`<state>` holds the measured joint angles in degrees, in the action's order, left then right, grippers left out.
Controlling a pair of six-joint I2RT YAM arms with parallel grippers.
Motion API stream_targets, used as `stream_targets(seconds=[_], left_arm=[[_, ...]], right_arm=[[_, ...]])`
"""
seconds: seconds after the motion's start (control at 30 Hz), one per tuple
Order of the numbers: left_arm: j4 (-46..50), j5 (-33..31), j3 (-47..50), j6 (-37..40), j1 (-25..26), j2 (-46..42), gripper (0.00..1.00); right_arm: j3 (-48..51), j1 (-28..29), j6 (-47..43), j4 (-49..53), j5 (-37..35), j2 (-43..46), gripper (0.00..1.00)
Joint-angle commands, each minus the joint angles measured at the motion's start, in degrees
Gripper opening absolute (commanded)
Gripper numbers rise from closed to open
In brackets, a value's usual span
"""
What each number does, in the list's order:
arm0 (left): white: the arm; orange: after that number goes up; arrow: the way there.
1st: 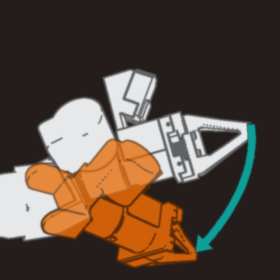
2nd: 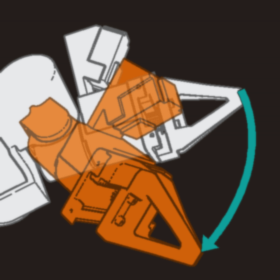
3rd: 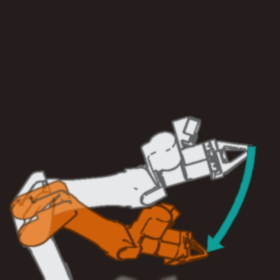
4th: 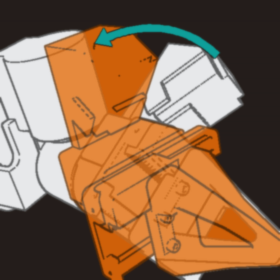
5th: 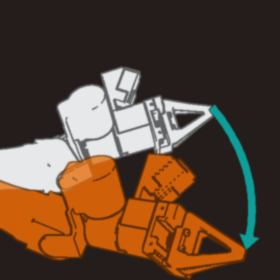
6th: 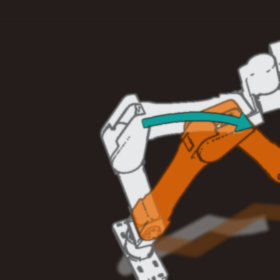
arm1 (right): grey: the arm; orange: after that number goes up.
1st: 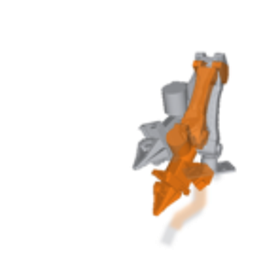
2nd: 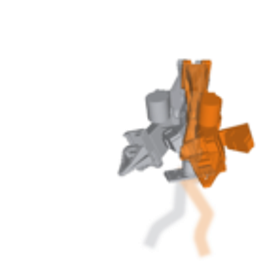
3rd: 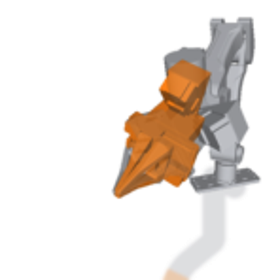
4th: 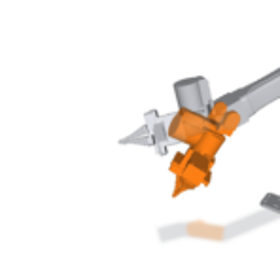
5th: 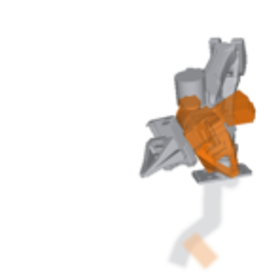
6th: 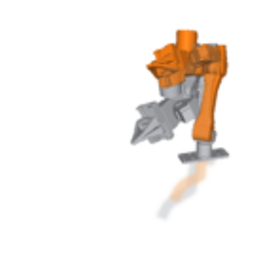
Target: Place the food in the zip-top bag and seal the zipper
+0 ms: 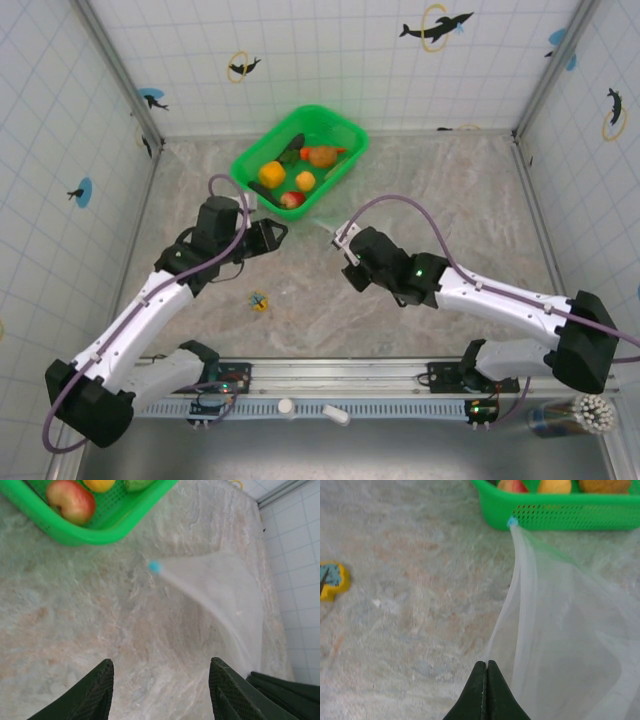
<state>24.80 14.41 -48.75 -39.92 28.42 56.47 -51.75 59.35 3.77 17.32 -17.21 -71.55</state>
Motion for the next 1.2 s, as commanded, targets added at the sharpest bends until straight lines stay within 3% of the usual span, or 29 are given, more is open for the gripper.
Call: stream_targets(seconds=[0.0, 0.1, 0.2, 0.43, 0.6, 1.0, 1.17], left_arm=[[-8.83, 5.54, 6.34, -10.11, -0.39, -3.79, 0.54], [-19.28, 9.0, 13.4, -18.57, 0.95, -5.98, 0.59], [-25.27, 8.9, 15.9, -22.07, 4.01, -5.18, 0.64], [-39.44, 10.55, 18.79, -25.02, 10.11, 1.44, 0.66], [-44.82, 11.26, 18.52, -24.07, 14.38, 5.95, 0.61], [-44.97, 9.24, 18.98, -21.41, 15.34, 10.27, 0.47], [-41.76, 8.68, 16.49, -18.48, 15.26, 11.21, 0.5]], right_arm=[[1.92, -0.81, 2.62, -6.38, -2.15, 1.74, 0.02], [5.4, -1.25, 3.91, -11.12, 1.74, 3.52, 0.02], [9.3, -1.21, 4.78, -15.51, 4.59, 4.85, 0.03], [13.91, -0.64, 5.98, -20.6, 6.87, 7.05, 0.02], [15.51, -0.62, 6.91, -22.63, 7.15, 8.09, 0.02], [16.58, -0.33, 7.7, -25.31, 8.99, 9.43, 0.01], [16.74, 0.31, 7.23, -24.64, 9.19, 9.42, 0.01]])
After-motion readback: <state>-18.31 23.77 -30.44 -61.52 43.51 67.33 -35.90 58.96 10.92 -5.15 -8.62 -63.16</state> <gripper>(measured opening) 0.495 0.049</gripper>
